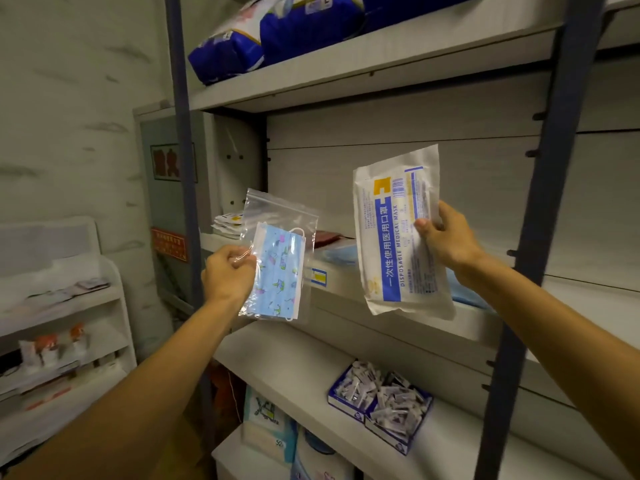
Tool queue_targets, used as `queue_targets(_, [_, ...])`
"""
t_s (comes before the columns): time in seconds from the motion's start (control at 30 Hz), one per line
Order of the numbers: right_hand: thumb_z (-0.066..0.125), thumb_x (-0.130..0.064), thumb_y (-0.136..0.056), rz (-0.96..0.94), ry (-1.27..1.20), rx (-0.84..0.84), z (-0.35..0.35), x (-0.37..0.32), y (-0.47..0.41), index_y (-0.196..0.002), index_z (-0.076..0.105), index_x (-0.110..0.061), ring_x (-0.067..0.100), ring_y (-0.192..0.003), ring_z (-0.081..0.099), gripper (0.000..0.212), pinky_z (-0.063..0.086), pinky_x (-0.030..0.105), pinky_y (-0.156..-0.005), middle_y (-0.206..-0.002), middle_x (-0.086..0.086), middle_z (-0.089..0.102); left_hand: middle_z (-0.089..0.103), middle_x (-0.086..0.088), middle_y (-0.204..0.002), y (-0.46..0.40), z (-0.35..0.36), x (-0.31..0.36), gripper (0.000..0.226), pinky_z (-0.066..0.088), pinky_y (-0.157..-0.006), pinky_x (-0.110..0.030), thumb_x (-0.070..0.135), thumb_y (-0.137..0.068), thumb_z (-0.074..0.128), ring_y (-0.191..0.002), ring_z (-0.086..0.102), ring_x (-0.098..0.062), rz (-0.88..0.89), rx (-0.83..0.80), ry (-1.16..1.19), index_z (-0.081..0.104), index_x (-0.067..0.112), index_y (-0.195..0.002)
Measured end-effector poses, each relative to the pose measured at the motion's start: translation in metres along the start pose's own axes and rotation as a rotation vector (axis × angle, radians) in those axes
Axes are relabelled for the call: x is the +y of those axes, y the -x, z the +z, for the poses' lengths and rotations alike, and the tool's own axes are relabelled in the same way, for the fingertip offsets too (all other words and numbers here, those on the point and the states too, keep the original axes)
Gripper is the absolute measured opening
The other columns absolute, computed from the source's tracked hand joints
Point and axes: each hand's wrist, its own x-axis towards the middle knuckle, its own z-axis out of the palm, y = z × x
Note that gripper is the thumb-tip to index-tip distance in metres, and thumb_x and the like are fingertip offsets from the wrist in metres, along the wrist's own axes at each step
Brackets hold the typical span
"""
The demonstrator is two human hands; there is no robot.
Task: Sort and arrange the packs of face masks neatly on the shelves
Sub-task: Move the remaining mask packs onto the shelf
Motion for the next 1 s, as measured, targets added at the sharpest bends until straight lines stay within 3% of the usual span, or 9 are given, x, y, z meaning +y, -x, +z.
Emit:
queue_targets(0.1, [0.047, -0.024, -0.100, 0.006, 0.010, 0.022, 0.016, 0.005, -0.025, -0.123, 0.047, -0.021, 0.013, -0.082, 0.067, 0.024, 0.051, 0.032, -0.063, -0.097, -0.004, 0.066, 0.064, -0.003, -0.102, -0.033, 0.005, -0.009, 0.018, 0.050, -0.073, -0.029, 0.015, -0.089, 0.061, -0.089, 0.060, -0.021, 0.010, 0.001, 0.003, 0.064, 0.015, -0.107])
queue_targets(0.23, [0.047, -0.024, -0.100, 0.018, 0.007, 0.043, 0.041, 0.007, -0.060, -0.116, 0.047, -0.022, 0.010, -0.078, 0.064, 0.016, 0.048, 0.028, -0.059, -0.091, -0.007, 0.064, 0.064, -0.004, -0.107, -0.081, 0.015, -0.015, 0.019, 0.049, -0.073, -0.030, 0.015, -0.090, 0.061, -0.093, 0.061, -0.023, 0.019, -0.009, -0.032, 0.064, 0.014, -0.108])
queue_targets(0.33, [0.048, -0.025, -0.100, 0.041, 0.019, 0.051, 0.061, 0.007, -0.089, -0.118, 0.048, -0.021, 0.018, -0.086, 0.066, 0.018, 0.052, 0.038, -0.071, -0.099, -0.001, 0.066, 0.065, -0.006, -0.108, -0.120, 0.021, -0.020, 0.014, 0.051, -0.074, -0.032, 0.015, -0.089, 0.061, -0.093, 0.062, -0.025, 0.021, -0.021, -0.054, 0.064, 0.016, -0.103])
queue_targets(0.47, [0.048, -0.024, -0.100, 0.056, 0.008, 0.048, 0.092, 0.011, -0.117, -0.114, 0.049, -0.022, 0.020, -0.089, 0.065, 0.014, 0.052, 0.043, -0.080, -0.103, 0.001, 0.066, 0.065, -0.005, -0.107, -0.161, 0.022, -0.031, 0.010, 0.048, -0.065, -0.027, 0.014, -0.089, 0.060, -0.086, 0.061, -0.021, 0.029, -0.014, -0.067, 0.063, 0.020, -0.096])
queue_targets(0.6, [0.049, -0.023, -0.099, 0.073, 0.015, 0.025, 0.122, 0.021, -0.132, -0.112, 0.050, -0.022, 0.017, -0.085, 0.065, 0.013, 0.051, 0.040, -0.077, -0.100, -0.001, 0.065, 0.063, -0.004, -0.103, -0.199, 0.024, -0.049, 0.012, 0.041, -0.052, -0.021, 0.016, -0.090, 0.059, -0.074, 0.057, -0.015, 0.034, -0.027, -0.124, 0.062, 0.018, -0.102])
queue_targets(0.77, [0.048, -0.021, -0.099, 0.111, 0.015, 0.043, 0.151, 0.025, -0.153, -0.114, 0.049, -0.020, 0.010, -0.076, 0.062, 0.015, 0.046, 0.027, -0.058, -0.088, -0.007, 0.063, 0.061, 0.000, -0.101, -0.249, 0.040, -0.068, 0.015, 0.041, -0.071, -0.025, 0.013, -0.088, 0.058, -0.085, 0.056, -0.020, 0.028, -0.023, -0.088, 0.065, 0.017, -0.101])
queue_targets(1.0, [0.049, -0.024, -0.099, 0.204, 0.108, 0.144, 0.191, 0.024, -0.182, -0.123, 0.052, -0.012, 0.013, -0.074, 0.061, 0.027, 0.048, 0.031, -0.061, -0.098, 0.002, 0.063, 0.062, -0.001, -0.106, -0.327, 0.074, -0.094, 0.013, 0.047, -0.078, -0.029, 0.014, -0.090, 0.054, -0.089, 0.057, -0.021, 0.118, -0.206, -0.091, 0.061, 0.022, -0.097])
